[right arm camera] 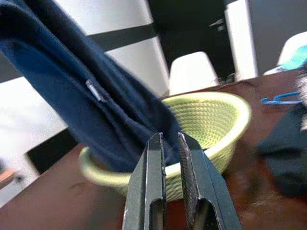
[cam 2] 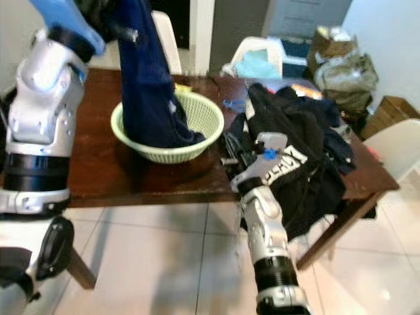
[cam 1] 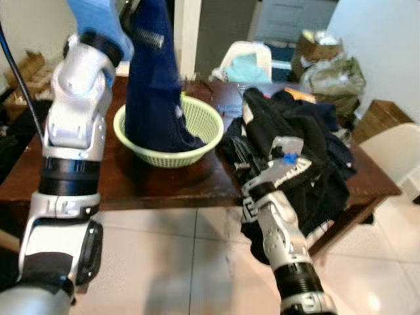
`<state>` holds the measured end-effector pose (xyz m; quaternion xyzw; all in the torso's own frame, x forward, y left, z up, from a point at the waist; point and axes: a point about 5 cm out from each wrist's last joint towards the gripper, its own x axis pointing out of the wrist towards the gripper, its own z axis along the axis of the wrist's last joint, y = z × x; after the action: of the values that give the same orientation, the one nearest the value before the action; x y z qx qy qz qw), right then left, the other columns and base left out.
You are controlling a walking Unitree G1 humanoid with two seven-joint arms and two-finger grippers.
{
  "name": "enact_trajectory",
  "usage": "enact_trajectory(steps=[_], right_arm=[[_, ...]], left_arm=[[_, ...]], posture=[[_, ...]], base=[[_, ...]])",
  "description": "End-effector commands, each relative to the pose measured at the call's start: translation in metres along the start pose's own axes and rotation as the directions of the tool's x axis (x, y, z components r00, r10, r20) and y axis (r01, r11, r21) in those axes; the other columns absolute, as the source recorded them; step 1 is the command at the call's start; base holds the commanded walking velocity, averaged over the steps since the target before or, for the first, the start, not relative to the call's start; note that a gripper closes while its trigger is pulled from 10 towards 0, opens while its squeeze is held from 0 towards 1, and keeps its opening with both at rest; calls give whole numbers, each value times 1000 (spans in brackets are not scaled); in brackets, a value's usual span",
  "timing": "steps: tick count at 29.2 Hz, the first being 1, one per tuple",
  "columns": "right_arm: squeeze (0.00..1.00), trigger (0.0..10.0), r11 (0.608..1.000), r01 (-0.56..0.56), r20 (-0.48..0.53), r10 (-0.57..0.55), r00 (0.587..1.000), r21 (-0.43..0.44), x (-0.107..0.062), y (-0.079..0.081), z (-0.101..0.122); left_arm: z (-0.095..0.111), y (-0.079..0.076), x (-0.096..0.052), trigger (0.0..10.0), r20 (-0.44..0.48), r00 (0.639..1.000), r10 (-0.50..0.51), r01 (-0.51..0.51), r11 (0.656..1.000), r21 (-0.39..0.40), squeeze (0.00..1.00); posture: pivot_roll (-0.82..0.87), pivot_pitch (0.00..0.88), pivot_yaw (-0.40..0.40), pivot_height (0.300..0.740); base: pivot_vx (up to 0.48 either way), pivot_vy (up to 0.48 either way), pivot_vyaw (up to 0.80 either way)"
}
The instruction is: Hang hanger
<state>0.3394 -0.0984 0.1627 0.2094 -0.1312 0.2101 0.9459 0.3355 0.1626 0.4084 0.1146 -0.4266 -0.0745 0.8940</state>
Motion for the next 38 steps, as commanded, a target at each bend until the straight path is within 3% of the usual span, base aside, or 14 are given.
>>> enact_trajectory(steps=[1,25,31,35,37,38], right_arm=[[0,10000,1000,12,-4,-12,1000,-1,-2,-3,-1],[0,10000,1000,24,1,-24,1000,2,-2,-4,-1],[0,10000,1000,13,-13,-13,1000,8,-2,-2,-4],[0,10000,1000,13,-13,-13,1000,8,-3,-2,-4],[0,10000,1000,18,-13,-18,1000,6,-5,-3,-4],[0,10000,1000,18,-13,-18,1000,6,-5,-3,-4]], left_arm=[[7,1,4,10000,34,999,-13,12,1000,22,0],[15,10,16,10000,78,996,-37,28,994,106,0],[-18,16,7,10000,-89,995,53,-42,992,123,0],[-27,18,1,10000,-130,988,88,-72,990,120,0],[-41,12,-13,10000,-190,976,108,-97,993,64,0],[-41,12,-13,10000,-190,976,108,-97,993,64,0]], posture=[[27,32,-109,740],[35,36,-109,740],[33,43,-107,740],[27,47,-103,740],[20,54,-101,740],[20,54,-101,740]], base=[[-277,0,0],[-253,0,0],[0,0,0],[0,0,0],[0,0,0],[0,0,0]])
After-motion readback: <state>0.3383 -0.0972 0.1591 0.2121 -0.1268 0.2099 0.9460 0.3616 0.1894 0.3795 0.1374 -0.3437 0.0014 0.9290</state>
